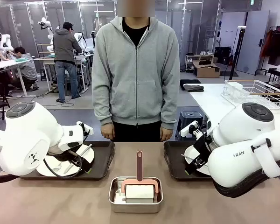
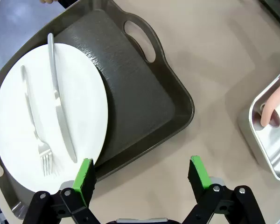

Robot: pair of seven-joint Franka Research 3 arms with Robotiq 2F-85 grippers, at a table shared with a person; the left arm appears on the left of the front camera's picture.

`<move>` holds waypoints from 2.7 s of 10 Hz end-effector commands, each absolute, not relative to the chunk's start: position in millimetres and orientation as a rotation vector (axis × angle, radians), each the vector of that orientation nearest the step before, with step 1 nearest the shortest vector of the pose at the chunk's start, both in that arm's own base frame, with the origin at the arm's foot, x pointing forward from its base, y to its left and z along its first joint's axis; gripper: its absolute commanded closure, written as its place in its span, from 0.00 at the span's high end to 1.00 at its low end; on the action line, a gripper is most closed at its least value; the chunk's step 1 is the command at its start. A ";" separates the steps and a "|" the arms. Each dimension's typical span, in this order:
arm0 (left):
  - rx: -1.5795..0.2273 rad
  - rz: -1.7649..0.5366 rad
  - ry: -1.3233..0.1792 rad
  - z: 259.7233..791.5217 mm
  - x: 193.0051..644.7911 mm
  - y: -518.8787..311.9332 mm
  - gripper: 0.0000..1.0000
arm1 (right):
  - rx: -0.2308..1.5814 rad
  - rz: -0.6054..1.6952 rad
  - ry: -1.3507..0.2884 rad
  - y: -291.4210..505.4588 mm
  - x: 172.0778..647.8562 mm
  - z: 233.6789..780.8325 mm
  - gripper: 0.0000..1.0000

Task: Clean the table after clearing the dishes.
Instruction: When the left (or right) Handle tray is removed, use the left hand (or right hand) to clean the left (or right) side of the table with the Lint Roller.

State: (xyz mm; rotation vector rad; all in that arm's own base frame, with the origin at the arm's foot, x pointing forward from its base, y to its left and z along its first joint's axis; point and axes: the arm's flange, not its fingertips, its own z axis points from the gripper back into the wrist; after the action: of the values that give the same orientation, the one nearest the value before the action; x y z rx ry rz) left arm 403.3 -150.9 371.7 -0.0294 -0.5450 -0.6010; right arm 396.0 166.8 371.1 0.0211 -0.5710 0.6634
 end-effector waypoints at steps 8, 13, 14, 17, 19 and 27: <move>-0.029 -0.601 -0.545 371.8 403.3 -151.1 1.00 | 0.021 0.663 -0.571 166.8 396.0 371.1 1.00; -0.029 -0.601 -0.545 371.8 403.3 -151.1 1.00 | 0.021 0.663 -0.571 166.8 396.0 371.1 1.00; -0.029 -0.601 -0.545 371.8 403.3 -151.1 1.00 | 0.021 0.663 -0.571 166.8 396.0 371.1 1.00; -0.029 -0.601 -0.545 371.8 403.3 -151.1 1.00 | 0.021 0.663 -0.571 166.8 396.0 371.1 1.00; -0.029 -0.601 -0.545 371.8 403.3 -151.1 1.00 | 0.021 0.663 -0.571 166.8 396.0 371.1 1.00; -0.338 -0.523 -0.372 434.0 478.6 -105.4 1.00 | 0.367 0.578 -0.393 135.5 477.9 429.5 1.00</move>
State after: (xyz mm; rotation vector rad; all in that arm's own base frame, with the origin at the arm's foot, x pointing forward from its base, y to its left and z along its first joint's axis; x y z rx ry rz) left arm 462.4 -128.8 427.7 -0.2302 -0.4334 -0.5303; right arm 452.7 156.9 433.9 0.2967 -0.4504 0.5965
